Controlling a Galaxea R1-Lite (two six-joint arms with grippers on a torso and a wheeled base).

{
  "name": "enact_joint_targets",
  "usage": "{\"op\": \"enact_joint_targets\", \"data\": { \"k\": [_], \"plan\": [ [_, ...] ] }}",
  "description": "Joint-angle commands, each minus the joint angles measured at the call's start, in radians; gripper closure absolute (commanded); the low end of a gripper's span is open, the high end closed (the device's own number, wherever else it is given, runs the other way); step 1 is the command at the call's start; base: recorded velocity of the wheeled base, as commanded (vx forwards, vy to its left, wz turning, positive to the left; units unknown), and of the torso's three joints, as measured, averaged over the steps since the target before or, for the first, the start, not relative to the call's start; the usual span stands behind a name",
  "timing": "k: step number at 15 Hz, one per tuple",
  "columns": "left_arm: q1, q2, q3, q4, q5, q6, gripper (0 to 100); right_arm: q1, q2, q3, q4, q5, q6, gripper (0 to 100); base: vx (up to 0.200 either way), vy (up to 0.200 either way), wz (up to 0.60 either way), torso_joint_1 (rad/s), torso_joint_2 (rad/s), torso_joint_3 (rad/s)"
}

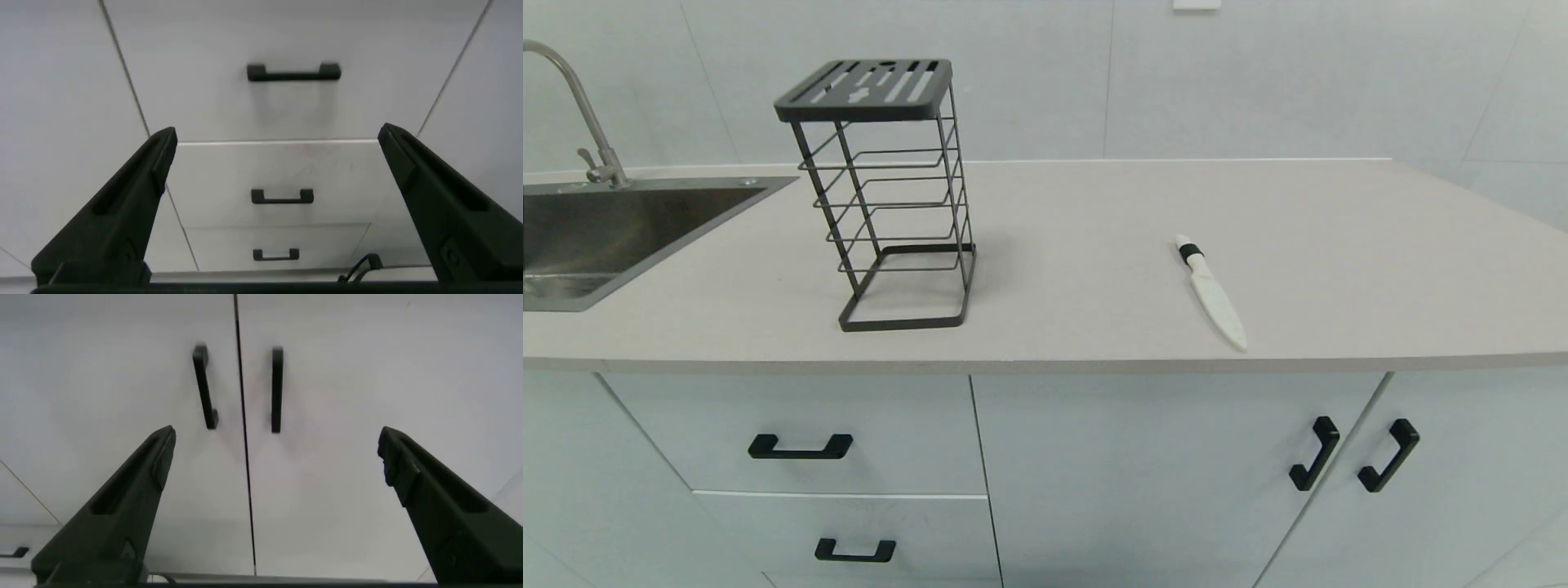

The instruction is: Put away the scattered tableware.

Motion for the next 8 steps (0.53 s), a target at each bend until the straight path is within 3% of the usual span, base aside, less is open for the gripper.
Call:
{"op": "enact_joint_targets", "data": {
  "k": [1,3,6,8],
  "plan": [
    [0.0,0.001,0.0,0.0,0.0,0.0,0,0.0,0.001,0.0,0.0,0.0,0.0,0,0.0,0.0,0.0,0.242,-0.53,-0.222],
    [0.0,0.001,0.0,0.0,0.0,0.0,0,0.0,0.001,0.0,0.0,0.0,0.0,0,0.0,0.0,0.0,0.232,-0.49,-0.217],
    [0.002,0.001,0.0,0.0,0.0,0.0,0,0.0,0.0,0.0,0.0,0.0,0.0,0,0.0,0.0,0.0,0.095,-0.49,-0.221],
    [0.0,0.001,0.0,0.0,0.0,0.0,0,0.0,0.0,0.0,0.0,0.0,0.0,0,0.0,0.0,0.0,0.386,-0.49,-0.227]
  ]
}}
